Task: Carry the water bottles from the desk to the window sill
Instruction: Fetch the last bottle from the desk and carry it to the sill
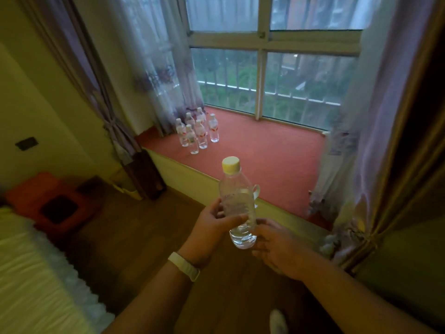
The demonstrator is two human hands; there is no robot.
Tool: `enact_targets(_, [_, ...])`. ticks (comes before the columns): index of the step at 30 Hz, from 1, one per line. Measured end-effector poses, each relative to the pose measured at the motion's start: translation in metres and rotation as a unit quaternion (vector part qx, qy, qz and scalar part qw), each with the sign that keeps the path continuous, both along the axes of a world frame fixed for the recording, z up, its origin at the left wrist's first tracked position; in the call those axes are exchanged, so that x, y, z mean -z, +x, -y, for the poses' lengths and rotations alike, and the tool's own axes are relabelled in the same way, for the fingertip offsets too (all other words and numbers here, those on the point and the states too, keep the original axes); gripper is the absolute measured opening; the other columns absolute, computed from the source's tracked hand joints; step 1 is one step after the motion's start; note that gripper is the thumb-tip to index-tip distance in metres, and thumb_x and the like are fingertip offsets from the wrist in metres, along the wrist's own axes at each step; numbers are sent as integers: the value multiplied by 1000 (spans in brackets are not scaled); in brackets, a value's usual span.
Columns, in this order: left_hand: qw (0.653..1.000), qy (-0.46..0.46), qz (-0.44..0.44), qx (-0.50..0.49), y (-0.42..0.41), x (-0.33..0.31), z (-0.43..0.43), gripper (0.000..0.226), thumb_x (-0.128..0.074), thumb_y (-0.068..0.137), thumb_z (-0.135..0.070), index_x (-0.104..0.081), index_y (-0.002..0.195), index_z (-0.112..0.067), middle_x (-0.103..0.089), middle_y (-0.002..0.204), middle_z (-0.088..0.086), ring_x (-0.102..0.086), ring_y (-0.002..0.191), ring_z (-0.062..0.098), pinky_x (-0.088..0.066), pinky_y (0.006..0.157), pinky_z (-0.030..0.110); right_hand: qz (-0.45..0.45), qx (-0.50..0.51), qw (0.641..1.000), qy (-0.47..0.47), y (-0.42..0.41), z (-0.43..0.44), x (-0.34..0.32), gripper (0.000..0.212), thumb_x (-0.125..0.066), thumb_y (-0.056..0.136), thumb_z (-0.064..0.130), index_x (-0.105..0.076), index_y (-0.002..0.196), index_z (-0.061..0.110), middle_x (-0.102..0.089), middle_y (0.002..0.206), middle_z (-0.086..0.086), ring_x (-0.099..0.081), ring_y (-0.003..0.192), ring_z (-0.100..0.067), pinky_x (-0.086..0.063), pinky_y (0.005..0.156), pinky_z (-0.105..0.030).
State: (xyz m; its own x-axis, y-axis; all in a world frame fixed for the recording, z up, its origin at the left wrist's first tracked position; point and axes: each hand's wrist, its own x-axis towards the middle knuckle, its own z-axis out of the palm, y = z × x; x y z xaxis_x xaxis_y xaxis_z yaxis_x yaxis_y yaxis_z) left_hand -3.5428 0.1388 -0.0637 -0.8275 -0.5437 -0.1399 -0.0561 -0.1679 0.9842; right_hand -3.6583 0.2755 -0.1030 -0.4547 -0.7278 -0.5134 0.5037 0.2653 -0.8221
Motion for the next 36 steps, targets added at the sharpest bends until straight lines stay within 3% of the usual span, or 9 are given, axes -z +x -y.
enact_targets(2, [1000,3,6,-13,-6,3,21,48,-77,79,-1,-62,124,-7,-70,119,19,-71,105,31,-59,90,40,5,-17,1000,-2,-9,24,5,33,-67,88,23,-60,120,19,-75,106,-11,-69,94,-27,-48,80,-39])
enact_targets(8, [995,-23,38,-84,-51,19,109,57,-84,69,-21,-64,122,-17,-70,120,14,-69,109,32,-53,97,55,18,-73,997,-19,-64,126,24,33,-66,86,18,-59,119,16,-77,95,-6,-70,79,-20,-52,73,-36])
enact_targets(12, [992,-29,54,-113,-96,21,163,62,-86,68,-27,-63,125,-19,-68,122,15,-67,112,34,-52,97,58,38,-98,994,-18,-119,189,28,28,-59,92,15,-59,120,15,-73,105,-11,-69,83,-22,-52,76,-37])
enact_targets(17, [986,-47,67,-146,-149,11,219,60,-83,68,-26,-64,124,-19,-70,121,10,-67,112,29,-54,98,50,43,-131,990,-17,-179,258,25,25,-61,91,15,-58,116,17,-73,104,-11,-69,91,-26,-50,86,-43])
enact_targets(23, [982,-39,70,-169,-187,4,273,55,-81,69,-18,-65,121,-18,-72,118,9,-68,110,26,-58,91,38,55,-147,987,-20,-216,324,24,26,-62,92,18,-58,118,17,-70,110,-11,-67,94,-27,-50,84,-40])
enact_targets(30, [984,-26,73,-159,-208,23,350,56,-81,68,-19,-65,122,-18,-72,118,8,-68,110,26,-57,93,39,55,-138,989,-2,-238,395,40,27,-63,92,18,-59,118,16,-70,112,-12,-70,96,-28,-52,88,-42])
enact_targets(36, [993,6,56,-107,-225,52,442,57,-82,67,-18,-66,122,-16,-72,117,11,-68,110,29,-58,92,39,46,-93,994,36,-247,472,67,41,-72,81,29,-60,119,20,-70,117,-10,-70,103,-29,-54,91,-44])
